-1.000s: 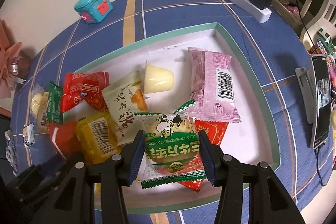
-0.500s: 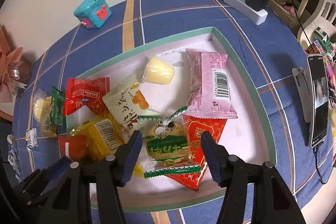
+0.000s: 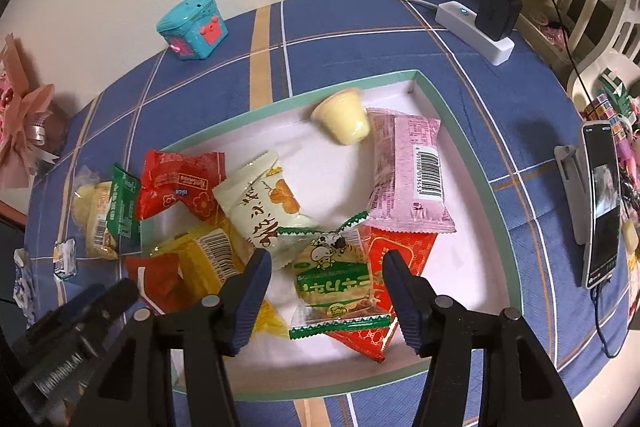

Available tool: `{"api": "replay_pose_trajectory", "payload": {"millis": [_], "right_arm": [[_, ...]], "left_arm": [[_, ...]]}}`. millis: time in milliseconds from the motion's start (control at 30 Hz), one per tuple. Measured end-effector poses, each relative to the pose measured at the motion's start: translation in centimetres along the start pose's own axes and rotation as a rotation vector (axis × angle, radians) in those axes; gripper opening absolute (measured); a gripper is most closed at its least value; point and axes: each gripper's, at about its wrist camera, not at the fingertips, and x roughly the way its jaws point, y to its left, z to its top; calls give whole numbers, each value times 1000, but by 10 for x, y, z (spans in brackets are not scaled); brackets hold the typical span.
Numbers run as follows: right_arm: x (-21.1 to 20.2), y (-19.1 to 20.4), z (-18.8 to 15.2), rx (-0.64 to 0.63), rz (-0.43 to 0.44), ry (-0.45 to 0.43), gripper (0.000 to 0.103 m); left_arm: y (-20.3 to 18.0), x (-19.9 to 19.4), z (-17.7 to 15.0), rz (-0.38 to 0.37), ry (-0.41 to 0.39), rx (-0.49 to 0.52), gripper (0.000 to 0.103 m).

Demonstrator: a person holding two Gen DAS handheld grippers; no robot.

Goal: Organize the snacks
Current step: 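Withdraw both tools from the tray back over the remaining snacks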

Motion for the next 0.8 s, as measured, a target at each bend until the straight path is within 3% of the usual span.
{"api": "replay_pose_trajectory", "payload": {"millis": [433, 533, 667, 800], "right_arm": [[-1, 21, -4, -51, -1, -5, 62], [0, 27, -5, -59, 2, -2, 62], [-1, 36, -7, -65, 14, -6, 74], [-2, 48, -8, -83, 19, -8, 77]], "left_arm": [[52, -5, 5, 120, -46, -138, 66], [61, -4, 6, 136, -48, -164, 72], [73, -4, 7, 145, -52, -197, 79], [82, -4, 7, 153, -49, -224, 82]]}}
